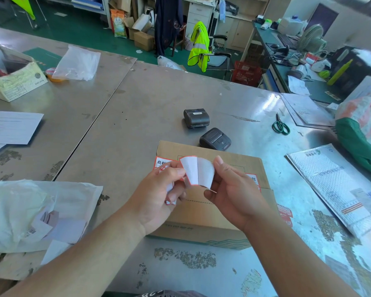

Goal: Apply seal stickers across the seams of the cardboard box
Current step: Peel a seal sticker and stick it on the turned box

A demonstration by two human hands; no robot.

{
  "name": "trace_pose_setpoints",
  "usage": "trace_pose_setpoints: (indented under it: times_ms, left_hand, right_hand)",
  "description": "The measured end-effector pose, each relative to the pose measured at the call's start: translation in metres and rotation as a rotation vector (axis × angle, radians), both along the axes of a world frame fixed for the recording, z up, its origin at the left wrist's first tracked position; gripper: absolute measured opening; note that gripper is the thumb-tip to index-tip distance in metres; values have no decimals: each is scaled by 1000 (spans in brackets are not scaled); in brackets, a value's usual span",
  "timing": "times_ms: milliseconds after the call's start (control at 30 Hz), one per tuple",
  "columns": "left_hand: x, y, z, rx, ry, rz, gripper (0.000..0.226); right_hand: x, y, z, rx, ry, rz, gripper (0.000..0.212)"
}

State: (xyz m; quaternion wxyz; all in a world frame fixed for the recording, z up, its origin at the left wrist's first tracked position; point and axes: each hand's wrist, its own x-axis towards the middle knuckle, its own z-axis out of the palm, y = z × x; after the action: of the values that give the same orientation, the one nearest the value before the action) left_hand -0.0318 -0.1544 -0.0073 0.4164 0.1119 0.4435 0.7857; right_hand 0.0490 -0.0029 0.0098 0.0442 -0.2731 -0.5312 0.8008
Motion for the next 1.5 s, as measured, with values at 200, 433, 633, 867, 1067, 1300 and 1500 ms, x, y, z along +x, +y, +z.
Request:
trace_pose_setpoints:
  times_ms: [200,433,633,867,1067,1300,1500]
  left_hand:
    - [-9,-6,-5,-9,-129,37,20]
    - [-9,-6,-3,-178,-1,18,14]
    - [-6,-4,8,-233,31,44,43]
    - [1,4,18,-374,221,70,38]
    - [1,2,19,-356,129,145,11]
    - [-8,-10,15,-221,4,249,19]
    - [-15,-18,10,-250,28,374,40]
  right_hand:
    - [1,9,7,-53,-12,-129,29]
    - [-2,3,14,52,42,-73,31]
    - [-1,-2,15,93,79,-90,53]
    - [2,-8,18,134,96,-38,70]
    - [6,0,11,103,86,-89,36]
    - [14,8,15,68,25,-174,22]
    - [12,8,20,30,78,-324,56]
